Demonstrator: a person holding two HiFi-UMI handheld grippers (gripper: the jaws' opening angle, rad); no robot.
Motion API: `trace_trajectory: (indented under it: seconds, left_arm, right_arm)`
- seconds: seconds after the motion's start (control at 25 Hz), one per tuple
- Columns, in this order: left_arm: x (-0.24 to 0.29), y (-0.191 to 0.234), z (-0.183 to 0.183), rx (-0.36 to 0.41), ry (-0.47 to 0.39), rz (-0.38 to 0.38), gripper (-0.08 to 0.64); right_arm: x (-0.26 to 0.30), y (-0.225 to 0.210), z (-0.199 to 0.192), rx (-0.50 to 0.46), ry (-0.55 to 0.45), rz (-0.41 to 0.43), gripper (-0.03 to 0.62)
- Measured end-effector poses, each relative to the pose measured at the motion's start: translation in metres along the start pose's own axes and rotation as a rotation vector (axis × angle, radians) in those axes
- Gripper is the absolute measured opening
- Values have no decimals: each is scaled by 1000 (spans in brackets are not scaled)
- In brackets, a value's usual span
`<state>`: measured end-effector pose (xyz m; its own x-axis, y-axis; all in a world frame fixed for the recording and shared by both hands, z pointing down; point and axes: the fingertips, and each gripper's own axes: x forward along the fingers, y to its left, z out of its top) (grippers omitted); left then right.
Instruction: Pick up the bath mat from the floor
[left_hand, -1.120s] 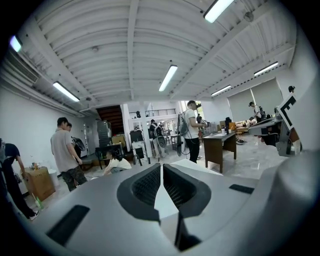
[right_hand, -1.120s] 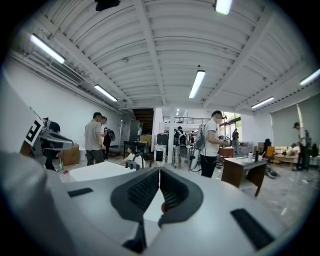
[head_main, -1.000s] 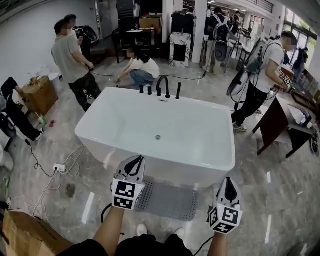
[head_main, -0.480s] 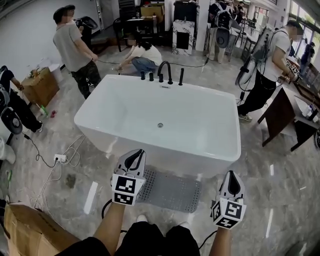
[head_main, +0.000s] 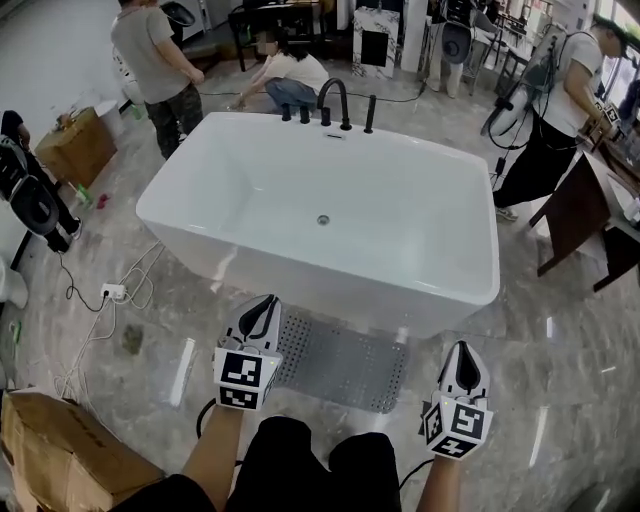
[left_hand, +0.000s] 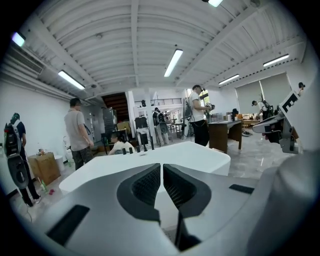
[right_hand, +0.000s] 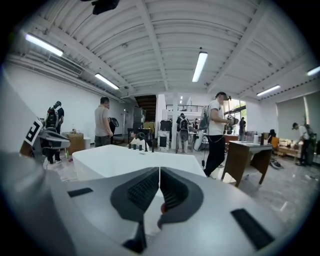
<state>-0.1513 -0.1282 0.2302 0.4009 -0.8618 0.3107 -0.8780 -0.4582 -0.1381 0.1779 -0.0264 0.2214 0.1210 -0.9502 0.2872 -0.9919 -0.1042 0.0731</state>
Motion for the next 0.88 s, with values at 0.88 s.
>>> trace_trajectory:
  seconds: [0.88]
  left_arm:
    - [106,-34,-186,-6,91,21,18]
  right_arm:
    - [100,-35,-193,10,108,-3,21]
